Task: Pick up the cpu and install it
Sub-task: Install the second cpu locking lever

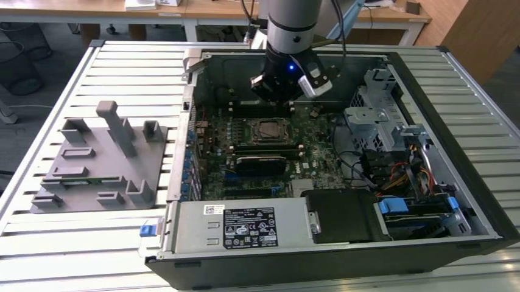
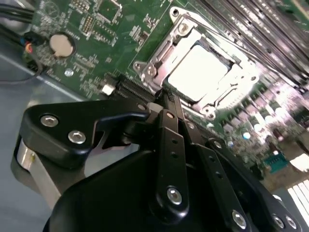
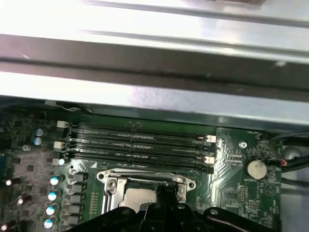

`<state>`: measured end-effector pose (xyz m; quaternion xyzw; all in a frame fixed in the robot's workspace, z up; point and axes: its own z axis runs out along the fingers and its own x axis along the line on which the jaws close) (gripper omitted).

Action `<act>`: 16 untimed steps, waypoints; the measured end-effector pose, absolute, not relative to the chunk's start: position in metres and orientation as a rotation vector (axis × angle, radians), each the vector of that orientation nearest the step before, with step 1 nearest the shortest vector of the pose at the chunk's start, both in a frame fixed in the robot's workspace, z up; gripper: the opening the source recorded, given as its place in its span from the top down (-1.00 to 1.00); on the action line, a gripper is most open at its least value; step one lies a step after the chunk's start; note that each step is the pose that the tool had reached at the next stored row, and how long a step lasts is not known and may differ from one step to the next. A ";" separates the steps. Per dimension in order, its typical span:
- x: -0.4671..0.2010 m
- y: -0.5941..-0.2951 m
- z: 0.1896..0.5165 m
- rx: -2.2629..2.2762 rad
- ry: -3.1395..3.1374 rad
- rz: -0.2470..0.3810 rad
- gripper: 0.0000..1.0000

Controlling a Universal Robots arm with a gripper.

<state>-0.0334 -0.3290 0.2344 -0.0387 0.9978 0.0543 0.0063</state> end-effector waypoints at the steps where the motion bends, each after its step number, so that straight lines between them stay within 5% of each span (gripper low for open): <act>1: -0.033 -0.329 0.237 -0.121 3.122 0.170 0.79; 16: -0.034 -0.341 0.238 -0.121 3.122 0.170 0.79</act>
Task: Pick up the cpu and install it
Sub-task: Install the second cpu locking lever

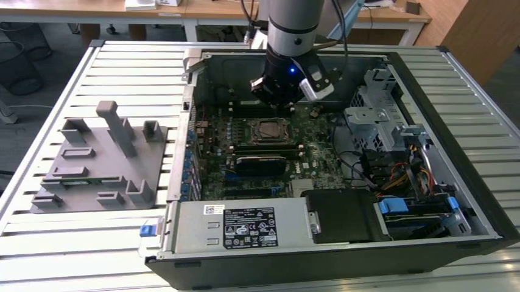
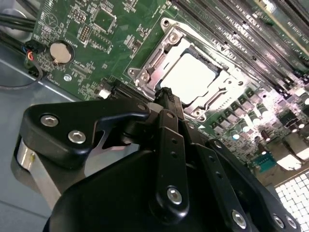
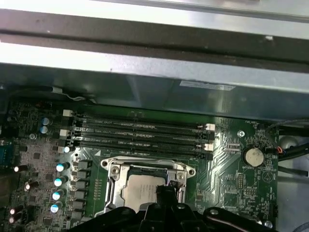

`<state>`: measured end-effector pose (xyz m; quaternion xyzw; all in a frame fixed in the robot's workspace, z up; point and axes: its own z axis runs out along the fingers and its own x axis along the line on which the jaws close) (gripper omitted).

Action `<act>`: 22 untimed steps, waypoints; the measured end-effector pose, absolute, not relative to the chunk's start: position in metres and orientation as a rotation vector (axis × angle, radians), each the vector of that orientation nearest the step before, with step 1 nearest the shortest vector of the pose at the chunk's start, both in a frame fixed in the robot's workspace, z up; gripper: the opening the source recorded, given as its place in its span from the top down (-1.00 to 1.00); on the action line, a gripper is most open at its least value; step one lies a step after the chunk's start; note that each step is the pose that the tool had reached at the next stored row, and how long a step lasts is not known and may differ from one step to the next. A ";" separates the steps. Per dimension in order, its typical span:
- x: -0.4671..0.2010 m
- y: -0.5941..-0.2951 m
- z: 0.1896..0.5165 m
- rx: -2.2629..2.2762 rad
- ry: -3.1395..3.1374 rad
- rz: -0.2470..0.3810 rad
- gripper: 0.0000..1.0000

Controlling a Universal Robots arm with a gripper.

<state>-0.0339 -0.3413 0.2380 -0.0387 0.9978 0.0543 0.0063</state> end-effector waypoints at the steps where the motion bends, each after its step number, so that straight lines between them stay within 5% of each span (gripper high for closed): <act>1: -0.034 -0.342 0.238 -0.121 3.122 0.170 0.79; 22: -0.034 -0.364 0.248 -0.121 3.122 0.170 0.79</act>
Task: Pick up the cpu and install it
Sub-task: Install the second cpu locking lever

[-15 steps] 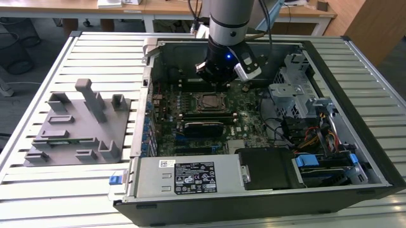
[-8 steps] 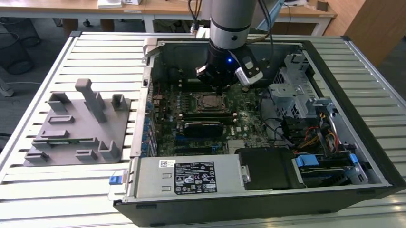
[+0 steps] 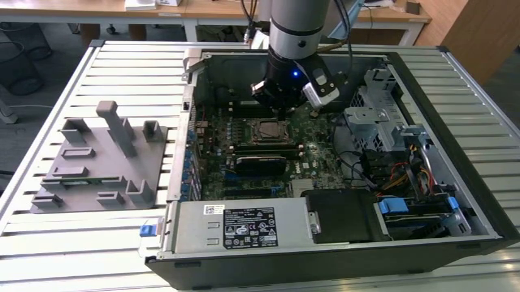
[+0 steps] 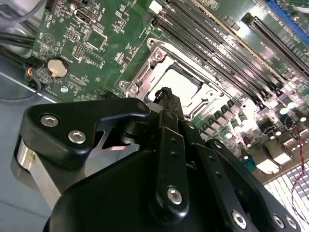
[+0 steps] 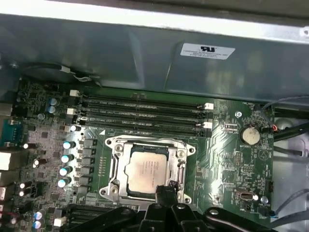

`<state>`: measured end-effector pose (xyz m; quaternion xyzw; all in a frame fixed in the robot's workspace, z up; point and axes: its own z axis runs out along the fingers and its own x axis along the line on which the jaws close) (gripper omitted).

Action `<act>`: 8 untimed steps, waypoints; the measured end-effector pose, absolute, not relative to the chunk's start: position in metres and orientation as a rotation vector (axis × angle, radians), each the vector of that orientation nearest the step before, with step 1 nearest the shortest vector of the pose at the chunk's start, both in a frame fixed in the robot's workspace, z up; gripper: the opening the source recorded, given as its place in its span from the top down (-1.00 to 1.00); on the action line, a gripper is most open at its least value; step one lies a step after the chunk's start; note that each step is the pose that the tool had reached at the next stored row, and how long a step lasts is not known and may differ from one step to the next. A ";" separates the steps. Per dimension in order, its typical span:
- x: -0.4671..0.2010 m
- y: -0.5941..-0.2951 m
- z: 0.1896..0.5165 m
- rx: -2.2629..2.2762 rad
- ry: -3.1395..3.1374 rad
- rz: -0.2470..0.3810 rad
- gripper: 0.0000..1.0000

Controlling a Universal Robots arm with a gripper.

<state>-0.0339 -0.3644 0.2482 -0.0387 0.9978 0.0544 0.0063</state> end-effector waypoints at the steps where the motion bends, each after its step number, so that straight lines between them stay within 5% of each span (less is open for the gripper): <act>1: -0.034 -0.365 0.248 -0.121 3.122 0.170 0.79; 8: -0.034 -0.380 0.248 -0.121 3.122 0.170 0.79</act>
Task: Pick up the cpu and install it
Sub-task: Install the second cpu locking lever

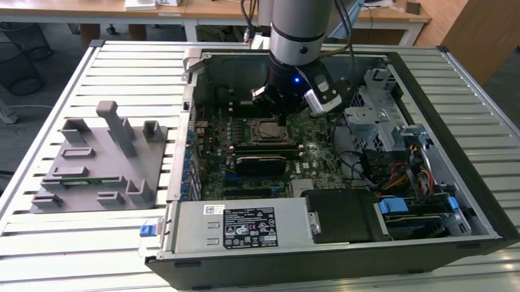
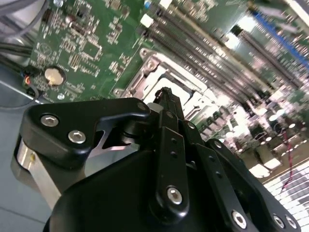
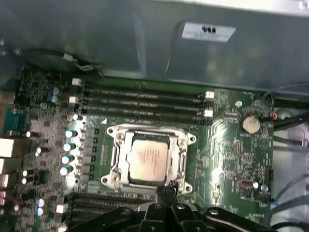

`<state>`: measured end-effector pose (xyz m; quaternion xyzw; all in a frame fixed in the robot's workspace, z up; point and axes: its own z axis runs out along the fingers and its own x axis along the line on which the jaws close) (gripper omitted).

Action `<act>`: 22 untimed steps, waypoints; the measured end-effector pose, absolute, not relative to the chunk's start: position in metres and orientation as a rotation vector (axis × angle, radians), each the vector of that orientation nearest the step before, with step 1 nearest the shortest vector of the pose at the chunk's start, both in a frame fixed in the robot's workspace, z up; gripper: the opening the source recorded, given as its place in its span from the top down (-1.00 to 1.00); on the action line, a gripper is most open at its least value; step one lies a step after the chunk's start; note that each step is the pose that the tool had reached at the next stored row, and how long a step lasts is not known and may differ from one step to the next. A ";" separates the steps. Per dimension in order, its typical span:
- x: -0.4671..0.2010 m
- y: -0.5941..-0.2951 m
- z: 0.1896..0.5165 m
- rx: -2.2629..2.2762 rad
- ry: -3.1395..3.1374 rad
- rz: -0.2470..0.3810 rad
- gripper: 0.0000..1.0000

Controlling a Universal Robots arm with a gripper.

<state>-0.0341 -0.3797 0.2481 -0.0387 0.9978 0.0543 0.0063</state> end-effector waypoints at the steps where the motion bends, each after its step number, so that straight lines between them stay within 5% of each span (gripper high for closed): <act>1: -0.034 -0.382 0.248 -0.121 3.122 0.170 0.79; 22: -0.045 -0.401 0.240 -0.119 3.157 0.196 0.79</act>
